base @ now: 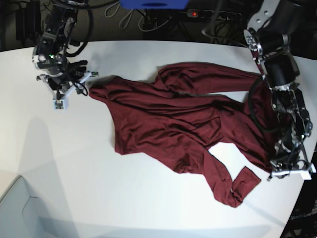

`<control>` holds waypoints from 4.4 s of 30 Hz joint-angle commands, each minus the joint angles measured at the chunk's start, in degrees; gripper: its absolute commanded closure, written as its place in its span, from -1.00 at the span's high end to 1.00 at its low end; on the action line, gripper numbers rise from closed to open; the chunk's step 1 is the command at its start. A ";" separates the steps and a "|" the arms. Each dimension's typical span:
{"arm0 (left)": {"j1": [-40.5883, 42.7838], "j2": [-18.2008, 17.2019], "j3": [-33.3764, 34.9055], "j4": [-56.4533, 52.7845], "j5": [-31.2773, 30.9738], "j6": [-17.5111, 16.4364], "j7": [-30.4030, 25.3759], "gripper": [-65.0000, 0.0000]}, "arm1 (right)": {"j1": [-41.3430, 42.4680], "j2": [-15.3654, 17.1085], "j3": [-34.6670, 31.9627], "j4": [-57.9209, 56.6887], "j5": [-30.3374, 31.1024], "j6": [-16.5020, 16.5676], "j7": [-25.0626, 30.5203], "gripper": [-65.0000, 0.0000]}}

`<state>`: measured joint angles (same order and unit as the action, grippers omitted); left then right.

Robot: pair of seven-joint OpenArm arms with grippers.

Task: Layout the t-shirt on the table in an organized manner, then fold the t-shirt properly

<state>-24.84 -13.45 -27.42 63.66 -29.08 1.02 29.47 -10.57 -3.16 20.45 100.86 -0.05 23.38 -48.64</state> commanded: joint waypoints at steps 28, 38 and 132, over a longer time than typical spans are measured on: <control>-23.82 -6.72 0.03 -23.44 -0.50 -0.88 -16.24 -0.13 | -1.70 0.30 0.17 1.16 0.27 0.93 0.77 -0.23; -7.64 -5.84 -0.05 -12.71 -1.12 -0.71 -15.72 -0.12 | -3.10 0.04 -0.62 5.12 0.27 1.02 1.04 -0.23; 22.25 -9.10 -4.27 -9.64 -0.50 -0.97 -8.59 -0.12 | 32.06 3.11 -19.44 -33.12 0.36 0.67 15.90 -1.00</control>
<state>-2.81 -21.58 -31.48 54.46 -29.87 -1.37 17.54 19.55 0.19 1.13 66.39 -0.21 23.99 -34.35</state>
